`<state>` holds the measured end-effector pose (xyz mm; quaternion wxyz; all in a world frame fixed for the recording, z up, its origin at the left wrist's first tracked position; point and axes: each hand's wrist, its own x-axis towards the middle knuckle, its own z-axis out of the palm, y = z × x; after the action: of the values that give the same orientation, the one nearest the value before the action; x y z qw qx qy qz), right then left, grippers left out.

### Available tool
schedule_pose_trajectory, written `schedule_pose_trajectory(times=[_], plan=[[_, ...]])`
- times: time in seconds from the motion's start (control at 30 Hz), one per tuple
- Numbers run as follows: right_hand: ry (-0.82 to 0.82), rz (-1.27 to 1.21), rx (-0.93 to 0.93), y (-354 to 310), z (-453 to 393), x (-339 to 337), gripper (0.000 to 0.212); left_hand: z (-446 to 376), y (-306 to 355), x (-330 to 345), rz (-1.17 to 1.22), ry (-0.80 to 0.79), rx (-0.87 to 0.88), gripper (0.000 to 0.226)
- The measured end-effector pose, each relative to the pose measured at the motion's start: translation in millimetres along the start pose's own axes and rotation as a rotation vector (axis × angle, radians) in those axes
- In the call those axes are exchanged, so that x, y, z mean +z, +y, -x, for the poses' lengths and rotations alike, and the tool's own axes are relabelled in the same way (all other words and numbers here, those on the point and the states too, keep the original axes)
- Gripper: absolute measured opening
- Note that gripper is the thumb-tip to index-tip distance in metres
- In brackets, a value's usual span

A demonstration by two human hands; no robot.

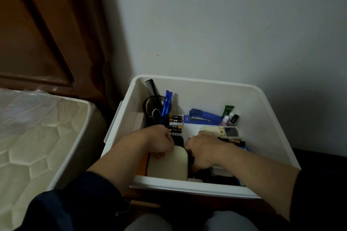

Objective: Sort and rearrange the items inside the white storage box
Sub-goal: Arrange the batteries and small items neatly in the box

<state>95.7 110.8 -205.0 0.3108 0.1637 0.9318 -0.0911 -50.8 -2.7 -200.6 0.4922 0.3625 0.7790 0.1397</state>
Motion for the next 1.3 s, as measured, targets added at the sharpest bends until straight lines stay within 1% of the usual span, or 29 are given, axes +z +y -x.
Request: schedule_pose_trajectory(times=[0.07, 0.17, 0.27, 0.37, 0.47, 0.6, 0.67, 0.7, 0.8, 0.83, 0.87, 0.93, 1.0, 1.07, 1.17, 1.2, 1.23, 1.3], plan=[[-0.038, -0.074, 0.011, 3.2, 2.1, -4.7, 0.045, 0.2, 0.0, -0.1, 0.000, 0.003, 0.001, 0.007], [-0.092, -0.237, -0.006, 10.3, 4.3, -10.4, 0.029, 0.4, 0.3, -0.3, 0.003, 0.003, -0.002, 0.008], [-0.097, -0.323, -0.055, 17.9, 3.8, -11.1, 0.018, 0.1, 0.6, -0.2, 0.007, 0.000, 0.001, 0.007], [-0.051, -0.389, -0.097, 27.4, 1.7, -11.3, 0.016, 0.1, 0.2, -0.1, 0.005, 0.002, 0.003, 0.005], [0.010, -0.509, -0.148, 40.9, 2.6, -15.4, 0.015, 1.0, 0.7, 0.3, -0.013, 0.005, 0.016, 0.006], [0.076, -0.594, -0.162, 53.5, 2.4, -18.0, 0.014, 4.6, 3.4, -0.1, -0.049, 0.009, 0.046, 0.010], [0.107, -0.632, -0.158, 56.7, 2.6, -18.2, 0.015, 7.7, 7.2, 0.0, -0.053, 0.027, 0.074, 0.007], [0.134, -0.659, -0.154, 58.1, 3.0, -18.9, 0.016, 9.2, 9.3, 0.0, -0.041, 0.039, 0.103, 0.011], [0.206, -0.760, -0.150, 62.0, 3.9, -22.2, 0.017, 13.2, 16.9, 0.0, 0.059, -0.006, 0.215, 0.044], [0.213, -0.793, -0.161, 62.8, 4.0, -23.0, 0.017, 14.9, 19.4, 0.3, 0.091, -0.034, 0.246, 0.046], [0.211, -0.820, -0.177, 63.1, 4.1, -23.1, 0.017, 16.2, 21.1, 1.1, 0.109, -0.059, 0.273, 0.042], [0.202, -0.858, -0.206, 63.1, 4.5, -23.2, 0.017, 17.3, 22.2, 3.4, 0.096, -0.079, 0.317, 0.027], [0.201, -0.875, -0.220, 62.6, 4.8, -24.0, 0.017, 16.2, 20.9, 6.5, 0.057, -0.069, 0.333, 0.018], [0.186, -0.887, -0.225, 61.6, 5.4, -24.9, 0.019, 15.0, 19.8, 9.0, 0.033, -0.046, 0.330, 0.020], [0.138, -0.881, -0.187, 60.3, 8.8, -24.8, 0.030, 12.8, 19.8, 11.1, -0.012, -0.018, 0.296, 0.023], [0.141, -0.804, -0.161, 59.7, 10.8, -24.7, 0.031, 11.7, 19.6, 11.4, -0.018, 0.003, 0.269, 0.023], [0.149, -0.690, -0.137, 58.8, 12.8, -24.5, 0.029, 10.2, 18.7, 11.3, -0.017, 0.039, 0.236, 0.023], [0.130, -0.503, -0.129, 54.3, 17.4, -22.0, 0.016, 6.2, 15.6, 10.8, -0.011, 0.113, 0.171, 0.026]])
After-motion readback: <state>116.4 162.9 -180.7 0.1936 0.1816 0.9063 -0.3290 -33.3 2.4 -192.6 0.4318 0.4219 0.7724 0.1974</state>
